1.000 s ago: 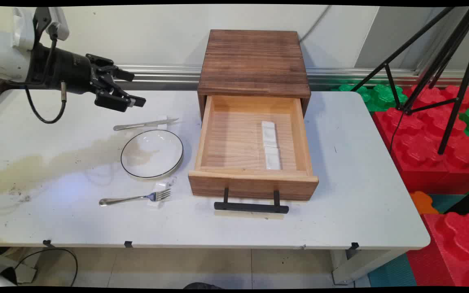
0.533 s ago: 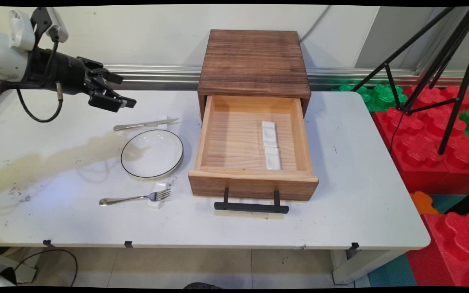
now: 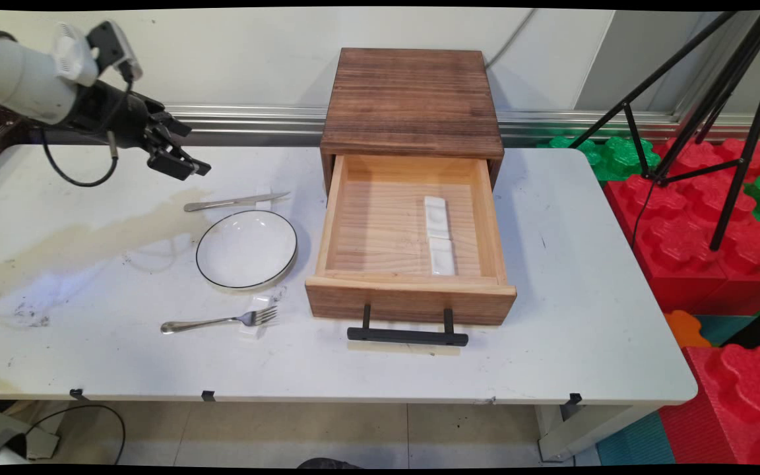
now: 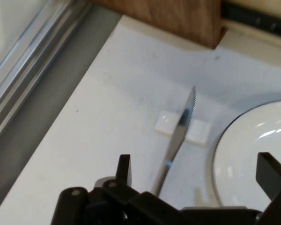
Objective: Pick up the knife from the left of the white plate
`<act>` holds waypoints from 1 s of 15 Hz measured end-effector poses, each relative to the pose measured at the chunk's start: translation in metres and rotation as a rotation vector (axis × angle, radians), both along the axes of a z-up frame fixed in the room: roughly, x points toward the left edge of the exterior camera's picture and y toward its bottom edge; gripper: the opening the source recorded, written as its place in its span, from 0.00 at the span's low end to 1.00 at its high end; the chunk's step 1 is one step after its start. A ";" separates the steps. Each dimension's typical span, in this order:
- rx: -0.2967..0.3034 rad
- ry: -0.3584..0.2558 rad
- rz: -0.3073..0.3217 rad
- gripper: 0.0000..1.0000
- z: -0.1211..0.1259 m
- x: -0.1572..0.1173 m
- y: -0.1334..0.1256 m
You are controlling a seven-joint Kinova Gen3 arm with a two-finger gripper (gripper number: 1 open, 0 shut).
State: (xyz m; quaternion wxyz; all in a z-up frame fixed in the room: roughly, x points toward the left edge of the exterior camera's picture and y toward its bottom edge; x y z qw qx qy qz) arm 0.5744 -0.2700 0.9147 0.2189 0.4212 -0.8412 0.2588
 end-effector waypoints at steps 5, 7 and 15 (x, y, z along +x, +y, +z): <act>0.083 -0.107 -0.029 1.00 -0.018 0.001 -0.043; 0.118 -0.137 -0.045 1.00 -0.028 0.000 -0.060; 0.231 -0.199 -0.107 1.00 -0.071 0.007 -0.114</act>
